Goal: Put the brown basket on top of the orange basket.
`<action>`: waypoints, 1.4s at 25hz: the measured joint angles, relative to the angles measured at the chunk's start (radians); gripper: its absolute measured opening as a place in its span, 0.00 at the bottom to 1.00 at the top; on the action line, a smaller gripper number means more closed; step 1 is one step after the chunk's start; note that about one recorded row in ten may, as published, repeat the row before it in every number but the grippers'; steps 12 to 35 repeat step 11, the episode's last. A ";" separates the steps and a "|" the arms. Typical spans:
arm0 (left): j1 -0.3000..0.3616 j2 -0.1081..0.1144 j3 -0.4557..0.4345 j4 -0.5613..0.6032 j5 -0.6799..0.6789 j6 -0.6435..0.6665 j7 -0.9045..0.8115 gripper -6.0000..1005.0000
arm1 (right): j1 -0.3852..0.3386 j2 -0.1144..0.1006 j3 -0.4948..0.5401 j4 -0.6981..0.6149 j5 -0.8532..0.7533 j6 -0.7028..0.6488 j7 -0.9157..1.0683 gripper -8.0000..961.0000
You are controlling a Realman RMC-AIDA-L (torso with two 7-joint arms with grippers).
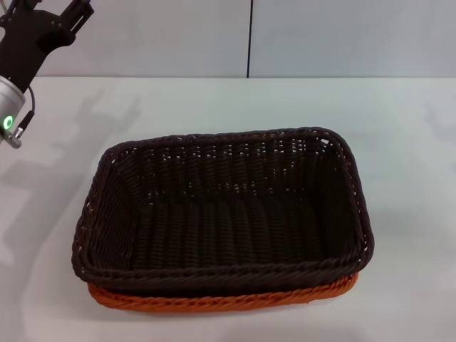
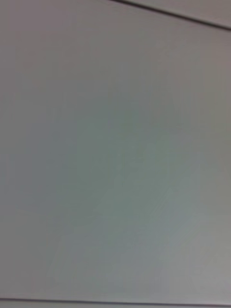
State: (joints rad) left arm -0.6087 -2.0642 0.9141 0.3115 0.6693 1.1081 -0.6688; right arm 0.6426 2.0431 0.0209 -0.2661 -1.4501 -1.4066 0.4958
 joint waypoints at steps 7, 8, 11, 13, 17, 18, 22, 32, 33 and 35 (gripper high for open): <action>0.024 -0.003 0.001 -0.075 -0.049 0.123 0.025 0.86 | 0.088 -0.017 0.002 0.025 0.095 0.081 -0.115 0.63; 0.028 -0.003 0.002 -0.077 -0.049 0.131 0.025 0.86 | 0.095 -0.018 0.001 0.025 0.115 0.087 -0.120 0.63; 0.033 -0.003 0.004 -0.079 -0.049 0.141 0.025 0.86 | 0.117 -0.016 -0.003 0.030 0.170 0.096 -0.153 0.63; 0.033 -0.003 0.004 -0.079 -0.049 0.141 0.025 0.86 | 0.117 -0.016 -0.003 0.030 0.170 0.096 -0.153 0.63; 0.033 -0.003 0.004 -0.079 -0.049 0.141 0.025 0.86 | 0.117 -0.016 -0.003 0.030 0.170 0.096 -0.153 0.63; 0.033 -0.003 0.004 -0.079 -0.049 0.141 0.025 0.86 | 0.117 -0.016 -0.003 0.030 0.170 0.096 -0.153 0.63; 0.033 -0.003 0.004 -0.079 -0.049 0.141 0.025 0.86 | 0.117 -0.016 -0.003 0.030 0.170 0.096 -0.153 0.63; 0.033 -0.003 0.004 -0.079 -0.049 0.141 0.025 0.86 | 0.117 -0.016 -0.003 0.030 0.170 0.096 -0.153 0.63; 0.033 -0.003 0.004 -0.079 -0.049 0.141 0.025 0.86 | 0.117 -0.016 -0.003 0.030 0.170 0.096 -0.153 0.63; 0.033 -0.003 0.004 -0.079 -0.049 0.141 0.025 0.86 | 0.117 -0.016 -0.003 0.030 0.170 0.096 -0.153 0.63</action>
